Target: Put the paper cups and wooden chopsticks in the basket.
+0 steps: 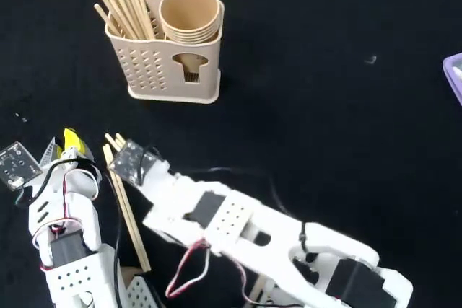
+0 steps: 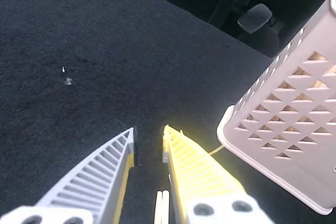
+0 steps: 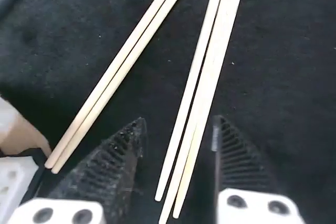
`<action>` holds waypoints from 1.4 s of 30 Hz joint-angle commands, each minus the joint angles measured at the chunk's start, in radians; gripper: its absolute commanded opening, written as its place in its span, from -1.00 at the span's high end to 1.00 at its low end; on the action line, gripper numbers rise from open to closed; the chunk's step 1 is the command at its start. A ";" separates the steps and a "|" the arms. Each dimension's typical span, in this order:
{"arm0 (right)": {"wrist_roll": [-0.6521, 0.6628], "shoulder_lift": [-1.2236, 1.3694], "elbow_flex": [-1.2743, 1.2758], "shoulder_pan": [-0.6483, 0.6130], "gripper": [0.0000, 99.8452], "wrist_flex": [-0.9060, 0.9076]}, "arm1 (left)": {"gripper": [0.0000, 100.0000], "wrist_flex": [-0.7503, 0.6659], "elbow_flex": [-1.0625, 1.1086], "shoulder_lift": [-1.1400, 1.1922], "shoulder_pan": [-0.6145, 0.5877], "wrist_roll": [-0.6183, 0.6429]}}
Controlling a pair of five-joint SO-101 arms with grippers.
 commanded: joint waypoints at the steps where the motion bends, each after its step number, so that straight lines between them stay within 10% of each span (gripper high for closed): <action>1: 0.015 -0.047 0.036 0.017 0.46 -0.097 | 0.79 -0.015 0.024 -0.011 0.001 -0.008; 16: 0.018 0.248 -0.054 0.068 0.48 -0.249 | 0.79 -0.015 0.024 -0.012 -0.024 -0.008; 26: 0.018 0.378 -0.251 0.084 0.98 -0.012 | 0.79 -0.015 0.024 -0.012 -0.028 -0.008; 42: 0.018 -0.168 -0.022 0.252 0.98 0.063 | 0.79 -0.017 0.022 -0.014 -0.027 -0.008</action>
